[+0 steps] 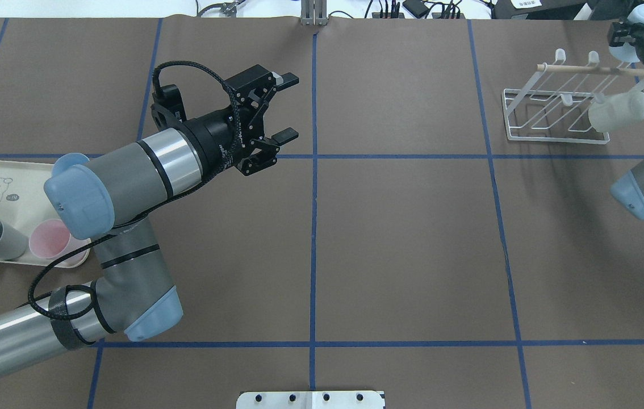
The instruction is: Transfer IKEA cup to right arm and place on rack
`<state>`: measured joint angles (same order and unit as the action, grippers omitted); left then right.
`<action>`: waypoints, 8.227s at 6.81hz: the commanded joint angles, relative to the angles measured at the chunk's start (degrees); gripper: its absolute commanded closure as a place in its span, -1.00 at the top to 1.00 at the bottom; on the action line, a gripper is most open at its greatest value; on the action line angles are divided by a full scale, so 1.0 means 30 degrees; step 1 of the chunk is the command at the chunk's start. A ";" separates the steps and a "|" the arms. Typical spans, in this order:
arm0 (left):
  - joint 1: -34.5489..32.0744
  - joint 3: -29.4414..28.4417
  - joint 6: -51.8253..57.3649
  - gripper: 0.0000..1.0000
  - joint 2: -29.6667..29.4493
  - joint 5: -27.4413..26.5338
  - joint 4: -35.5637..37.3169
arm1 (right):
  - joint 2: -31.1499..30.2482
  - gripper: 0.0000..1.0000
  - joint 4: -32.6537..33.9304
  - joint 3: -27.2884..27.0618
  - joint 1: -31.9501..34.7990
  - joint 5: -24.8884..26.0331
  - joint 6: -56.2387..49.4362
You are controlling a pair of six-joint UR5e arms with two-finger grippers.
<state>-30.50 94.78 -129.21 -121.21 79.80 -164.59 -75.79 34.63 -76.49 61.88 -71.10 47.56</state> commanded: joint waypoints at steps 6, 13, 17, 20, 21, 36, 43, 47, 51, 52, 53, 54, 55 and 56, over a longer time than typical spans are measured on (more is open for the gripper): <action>0.0029 -0.0040 0.0003 0.99 0.0179 0.0003 -0.0009 | -0.0136 -1.00 -0.0001 0.0036 -0.0204 0.0000 0.0112; 0.0029 0.0047 -0.0026 0.99 0.0150 -0.0026 -0.0009 | -0.0312 0.77 -0.0001 0.0386 -0.0440 0.0000 0.0083; 0.0029 0.0076 0.0003 0.99 0.0150 0.0003 -0.0009 | -0.0517 0.99 -0.0821 0.0099 -0.0440 -0.0494 -0.0004; -0.0146 0.1360 0.0061 0.99 0.0267 0.0266 0.0804 | -0.0576 0.99 -0.0558 -0.2418 0.1687 -0.4551 0.0054; -0.0466 0.2236 0.0758 0.99 0.0499 0.1369 0.1913 | -0.0576 1.00 0.0487 -0.3439 0.3004 -0.6948 0.0054; -0.9353 0.0608 3.3460 0.98 0.6479 1.5179 1.8917 | 0.2588 1.00 0.4042 -1.0716 0.0351 -1.5703 1.5230; -0.9083 -0.0625 3.5774 0.97 0.6713 1.5179 1.8887 | 0.2588 1.00 0.4042 -1.0657 0.0351 -1.5703 1.5201; -0.8733 -0.0743 3.5599 0.36 0.6625 1.5179 1.8887 | 0.2588 1.00 0.4042 -1.0569 0.0351 -1.5703 1.5230; -0.8584 -0.0715 3.5540 -0.81 0.6595 1.5179 1.8887 | 0.2617 1.00 0.4042 -1.0510 0.0351 -1.5674 1.5230; -0.8613 -0.0511 3.5540 -1.00 0.6624 1.5150 1.8887 | 0.2617 1.00 0.4042 -1.0481 0.0351 -1.5674 1.5230; -0.8701 -0.0451 3.5511 -1.00 0.6683 1.5150 1.8887 | 0.2617 1.00 0.4042 -1.0510 0.0351 -1.5674 1.5230; -0.9079 0.0042 3.5511 -1.00 0.6741 1.5150 1.9061 | 0.2617 1.00 0.4042 -1.0481 0.0351 -1.5674 1.5230; -1.0562 0.0482 3.5482 -1.00 0.6771 1.5150 1.9237 | 0.2588 1.00 0.4042 -1.0481 0.0351 -1.5674 1.5230; -1.1766 0.1096 3.5481 -1.00 0.6742 1.5150 2.0051 | 0.2617 1.00 0.4042 -1.0510 0.0351 -1.5674 1.5230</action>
<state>-61.51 96.07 -22.73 -100.99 125.25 -106.51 -67.97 46.76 -107.95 62.93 -118.13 93.25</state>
